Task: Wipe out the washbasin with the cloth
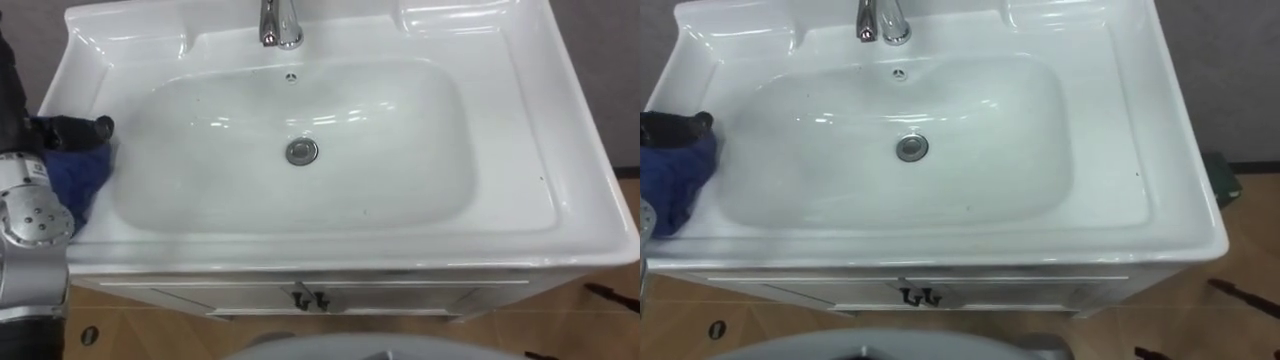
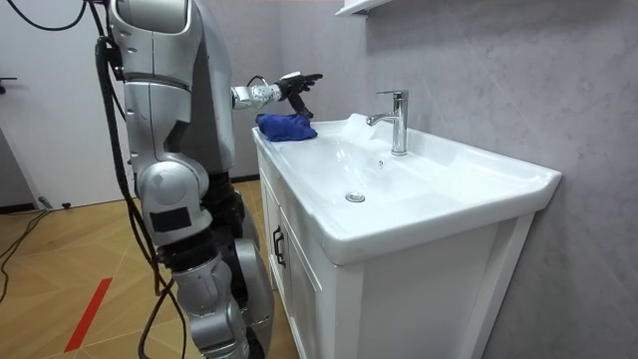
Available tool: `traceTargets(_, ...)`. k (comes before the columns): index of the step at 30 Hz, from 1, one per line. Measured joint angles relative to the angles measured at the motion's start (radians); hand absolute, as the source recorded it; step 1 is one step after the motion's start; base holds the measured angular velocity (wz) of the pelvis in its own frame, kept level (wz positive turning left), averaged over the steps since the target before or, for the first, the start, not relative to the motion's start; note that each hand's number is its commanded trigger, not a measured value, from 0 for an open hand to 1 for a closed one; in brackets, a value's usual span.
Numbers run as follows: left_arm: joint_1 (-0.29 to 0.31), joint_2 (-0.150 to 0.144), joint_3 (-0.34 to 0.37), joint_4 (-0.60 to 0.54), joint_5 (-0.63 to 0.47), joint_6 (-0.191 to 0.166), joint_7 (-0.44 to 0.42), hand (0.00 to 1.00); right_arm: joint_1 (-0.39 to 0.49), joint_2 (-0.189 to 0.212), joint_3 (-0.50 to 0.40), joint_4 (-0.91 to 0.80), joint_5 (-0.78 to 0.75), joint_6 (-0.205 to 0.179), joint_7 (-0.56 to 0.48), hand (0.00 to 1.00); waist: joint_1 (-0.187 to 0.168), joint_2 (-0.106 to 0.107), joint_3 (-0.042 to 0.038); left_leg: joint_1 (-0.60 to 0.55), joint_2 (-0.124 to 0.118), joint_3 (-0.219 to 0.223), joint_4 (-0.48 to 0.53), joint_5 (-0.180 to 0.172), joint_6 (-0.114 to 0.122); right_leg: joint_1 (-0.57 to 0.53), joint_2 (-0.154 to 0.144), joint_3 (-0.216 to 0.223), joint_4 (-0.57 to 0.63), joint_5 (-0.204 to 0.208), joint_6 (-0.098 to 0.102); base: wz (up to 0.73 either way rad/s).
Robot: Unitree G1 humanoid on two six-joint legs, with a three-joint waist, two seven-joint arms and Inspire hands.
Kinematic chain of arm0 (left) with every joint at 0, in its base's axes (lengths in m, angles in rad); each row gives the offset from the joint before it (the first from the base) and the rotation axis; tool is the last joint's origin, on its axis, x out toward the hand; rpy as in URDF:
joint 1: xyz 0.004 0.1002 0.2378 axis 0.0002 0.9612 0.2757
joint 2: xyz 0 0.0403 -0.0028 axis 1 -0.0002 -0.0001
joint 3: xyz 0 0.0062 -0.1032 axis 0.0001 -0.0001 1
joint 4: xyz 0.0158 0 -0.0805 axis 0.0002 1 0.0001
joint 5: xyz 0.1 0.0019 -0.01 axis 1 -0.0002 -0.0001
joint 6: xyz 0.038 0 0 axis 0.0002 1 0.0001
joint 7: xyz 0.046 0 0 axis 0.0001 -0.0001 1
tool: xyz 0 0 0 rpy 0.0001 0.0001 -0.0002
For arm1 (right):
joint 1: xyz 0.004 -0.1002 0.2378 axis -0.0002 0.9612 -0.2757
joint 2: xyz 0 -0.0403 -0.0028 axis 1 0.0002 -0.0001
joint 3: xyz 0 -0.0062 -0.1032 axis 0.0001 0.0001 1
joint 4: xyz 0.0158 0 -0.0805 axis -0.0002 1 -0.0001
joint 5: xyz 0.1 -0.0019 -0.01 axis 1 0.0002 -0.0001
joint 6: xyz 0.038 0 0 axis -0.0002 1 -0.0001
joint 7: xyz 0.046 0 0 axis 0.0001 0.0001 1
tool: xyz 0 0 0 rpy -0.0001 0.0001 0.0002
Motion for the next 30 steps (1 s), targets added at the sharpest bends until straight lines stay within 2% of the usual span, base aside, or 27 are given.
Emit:
traceTargets(3, -0.012, 0.002, 0.037, -0.051, -0.008, -0.007, 0.003, 0.0, 0.009, 0.0, -0.001, -0.002, -0.001, 0.002, 0.0, 0.0, 0.011, 0.005, -0.0017, -0.002, 0.0, 0.005, 0.0, 0.0, 0.0, -0.01, -0.001, 0.009, 0.002, 0.0, 0.0, -0.06)
traceTargets(8, -0.034, 0.047, 0.076, -0.051, -0.002, -0.015, 0.031, 0.0, 0.012, 0.002, -0.001, -0.003, -0.01, 0.002, 0.001, 0.0, 0.012, 0.012, -0.0029, -0.003, 0.001, 0.002, 0.003, 0.0, 0.0, -0.008, 0.0, 0.008, 0.004, 0.0, 0.0, 0.0)
traceTargets(12, -0.035, 0.047, 0.161, -0.041, 0.001, -0.023, 0.052, 0.0, 0.031, 0.002, -0.011, -0.044, -0.036, 0.002, 0.001, 0.0, 0.022, 0.014, -0.0027, -0.002, 0.0, 0.0, 0.003, 0.0, 0.0, -0.002, 0.0, 0.004, 0.001, 0.0, 0.0, 0.02)
traceTargets(14, -0.035, 0.047, 0.203, -0.04, 0.006, -0.023, 0.057, 0.0, 0.043, 0.002, -0.027, -0.052, -0.042, 0.002, 0.0, 0.0, 0.041, 0.018, -0.0011, -0.003, 0.0, -0.002, 0.004, 0.0, 0.0, 0.001, 0.001, 0.002, -0.001, 0.0, 0.0, 0.04)
traceTargets(18, -0.029, 0.047, 0.275, -0.015, 0.004, -0.022, 0.138, 0.0, 0.072, -0.005, -0.039, -0.079, -0.04, 0.003, -0.013, 0.0, 0.092, 0.026, -0.0023, 0.002, -0.002, -0.005, 0.001, 0.0, 0.0, 0.009, 0.001, 0.0, -0.012, 0.0, 0.001, 0.03)
traceTargets(21, 0.005, 0.047, 0.316, 0.077, -0.02, -0.022, 0.195, 0.0, 0.059, -0.011, -0.04, -0.078, -0.041, 0.002, -0.022, 0.0, 0.101, 0.04, -0.006, 0.004, -0.004, -0.01, -0.007, 0.0, 0.0, 0.011, 0.0, -0.006, -0.014, 0.0, 0.001, 0.05)
traceTargets(22, 0.021, 0.047, 0.329, 0.112, -0.034, -0.022, 0.205, 0.0, 0.055, -0.011, -0.04, -0.077, -0.041, 0.0, -0.022, 0.0, 0.104, 0.046, -0.0103, 0.005, -0.005, -0.014, -0.007, 0.0, 0.0, 0.014, 0.0, -0.011, -0.015, 0.0, 0.001, 0.09)
traceTargets(23, 0.03, 0.046, 0.335, 0.123, -0.038, -0.022, 0.208, 0.0, 0.055, -0.01, -0.04, -0.077, -0.041, -0.001, -0.019, 0.0, 0.104, 0.046, -0.0103, 0.005, -0.006, -0.02, -0.007, 0.0, 0.0, 0.019, 0.0, -0.016, -0.015, 0.0, 0.001, 0.19)
traceTargets(26, 0.081, 0.046, 0.367, 0.157, -0.046, -0.029, 0.242, 0.0, 0.056, -0.011, -0.042, -0.076, -0.04, 0.001, -0.021, 0.0, 0.121, 0.038, -0.007, 0.003, -0.01, -0.034, -0.007, 0.0, -0.001, 0.024, -0.002, -0.027, -0.018, -0.002, 0.003, 0.13)
traceTargets(30, 0.124, 0.045, 0.404, 0.246, -0.053, -0.03, 0.314, 0.0, 0.055, -0.011, -0.041, -0.078, -0.04, 0.005, -0.018, 0.0, 0.15, 0.024, -0.0134, 0.006, -0.019, -0.056, -0.012, 0.001, -0.001, 0.03, -0.008, -0.039, -0.016, -0.004, 0.006, 0.09)
